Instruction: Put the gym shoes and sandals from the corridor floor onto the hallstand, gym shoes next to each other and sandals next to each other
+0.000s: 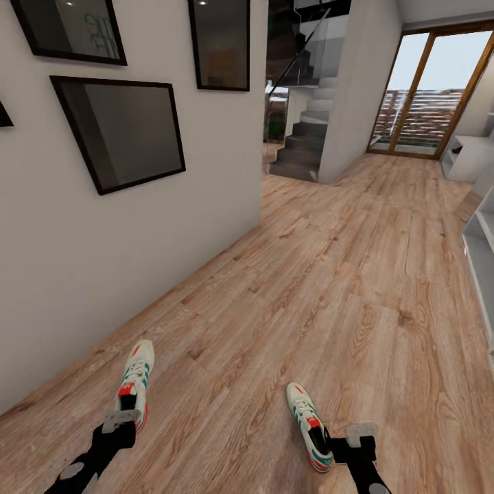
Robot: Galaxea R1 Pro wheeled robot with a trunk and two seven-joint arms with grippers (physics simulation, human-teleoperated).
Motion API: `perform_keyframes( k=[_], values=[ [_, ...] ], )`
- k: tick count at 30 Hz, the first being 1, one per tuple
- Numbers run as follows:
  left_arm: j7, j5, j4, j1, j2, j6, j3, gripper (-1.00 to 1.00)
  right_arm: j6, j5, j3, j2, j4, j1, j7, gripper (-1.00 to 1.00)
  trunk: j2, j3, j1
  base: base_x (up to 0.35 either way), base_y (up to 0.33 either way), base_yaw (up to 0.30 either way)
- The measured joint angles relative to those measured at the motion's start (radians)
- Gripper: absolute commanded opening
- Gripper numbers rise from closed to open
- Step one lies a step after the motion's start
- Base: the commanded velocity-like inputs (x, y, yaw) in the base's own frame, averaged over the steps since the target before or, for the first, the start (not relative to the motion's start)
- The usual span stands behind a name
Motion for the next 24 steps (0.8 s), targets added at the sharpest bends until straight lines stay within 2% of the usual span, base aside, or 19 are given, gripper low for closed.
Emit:
perform_keyframes(
  k=[2, 5, 8, 9, 11, 14, 17, 24],
  values=[
    [-0.005, -0.001, -0.003, -0.042, -0.004, 0.073, -0.004, -1.00, 0.068, -0.001, 0.000, 0.000, -0.054, 0.000, 0.000, 1.00, 0.000, 0.000, 0.000, 0.000, 0.000, 0.000],
    [-0.010, -0.005, -0.005, -0.084, -0.007, 0.138, -0.010, -1.00, 0.135, -0.002, 0.000, 0.000, -0.109, 0.000, 0.003, 1.00, 0.000, 0.000, 0.000, 0.000, 0.000, 0.000],
    [-0.018, -0.012, -0.007, -0.135, -0.010, 0.195, -0.035, -1.00, 0.200, -0.002, 0.000, 0.000, -0.171, 0.000, 0.034, 1.00, 0.000, 0.000, 0.000, 0.000, 0.000, 0.000],
    [-0.020, -0.015, -0.005, -0.169, -0.013, 0.226, -0.064, -1.00, 0.229, -0.002, 0.000, 0.000, -0.208, 0.000, 0.083, 1.00, 0.000, 0.000, 0.000, 0.000, 0.000, 0.000],
    [-0.021, -0.017, -0.006, -0.214, -0.014, 0.267, -0.094, -1.00, 0.250, 0.003, 0.000, -0.002, -0.251, 0.000, 0.149, 1.00, 0.000, 0.000, 0.000, 0.000, 0.000, 0.000],
    [-0.022, -0.018, -0.005, -0.252, -0.015, 0.313, -0.111, -1.00, 0.266, 0.002, -0.001, -0.003, -0.285, 0.000, 0.194, 1.00, 0.000, 0.000, 0.000, 0.000, 0.000, 0.000],
    [-0.022, -0.019, -0.007, -0.301, -0.021, 0.376, -0.121, -1.00, 0.326, 0.001, -0.003, -0.006, -0.323, 0.000, 0.223, 1.00, 0.000, 0.000, 0.000, 0.000, 0.000, 0.000],
    [-0.020, -0.024, -0.007, -0.309, -0.021, 0.379, -0.124, -1.00, 0.349, 0.001, -0.007, -0.011, -0.332, 0.000, 0.228, 1.00, 0.000, 0.000, 0.000, 0.000, 0.000, 0.000]
  ],
)
